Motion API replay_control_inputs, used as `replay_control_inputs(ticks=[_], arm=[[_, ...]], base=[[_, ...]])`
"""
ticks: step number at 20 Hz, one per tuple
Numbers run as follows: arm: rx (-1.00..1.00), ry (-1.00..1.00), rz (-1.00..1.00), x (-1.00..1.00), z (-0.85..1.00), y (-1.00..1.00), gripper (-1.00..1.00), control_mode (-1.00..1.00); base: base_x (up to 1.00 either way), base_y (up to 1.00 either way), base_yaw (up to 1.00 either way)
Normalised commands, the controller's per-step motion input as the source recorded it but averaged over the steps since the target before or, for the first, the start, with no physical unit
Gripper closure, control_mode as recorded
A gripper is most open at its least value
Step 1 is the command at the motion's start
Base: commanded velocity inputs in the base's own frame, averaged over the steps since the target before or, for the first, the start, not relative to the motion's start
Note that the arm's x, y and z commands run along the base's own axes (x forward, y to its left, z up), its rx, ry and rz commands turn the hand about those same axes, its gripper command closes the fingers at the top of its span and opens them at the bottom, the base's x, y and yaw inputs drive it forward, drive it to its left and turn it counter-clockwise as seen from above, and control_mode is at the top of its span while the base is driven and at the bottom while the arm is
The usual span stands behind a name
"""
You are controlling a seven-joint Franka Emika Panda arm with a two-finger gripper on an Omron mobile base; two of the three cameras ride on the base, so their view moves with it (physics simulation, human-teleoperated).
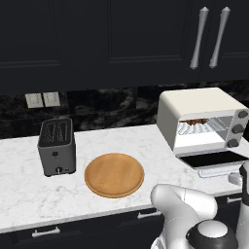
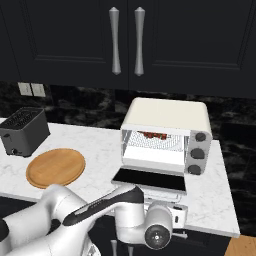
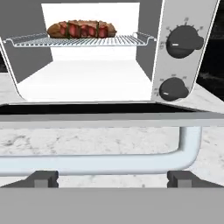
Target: Pick up the kebab skewer and baguette bread, and place them inside the toaster oven. Close the toaster oven door and start by setting the timer.
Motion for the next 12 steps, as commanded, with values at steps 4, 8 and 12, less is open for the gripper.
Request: replay_control_inputs(ticks=[4, 8, 12], arm=[[0.00, 0.01, 0.00, -0.19, -0.39, -0.20, -1.00, -1.00], [0.00, 0.00, 0.00, 0.02, -0.22, -0.02, -1.00, -1.00], [0.00, 0.00, 0.00, 0.23, 0.03, 0.12, -1.00, -1.00]], base=[[0.00, 0.00, 0.00], [0.00, 0.00, 0.00], [0.00, 0.00, 0.00]])
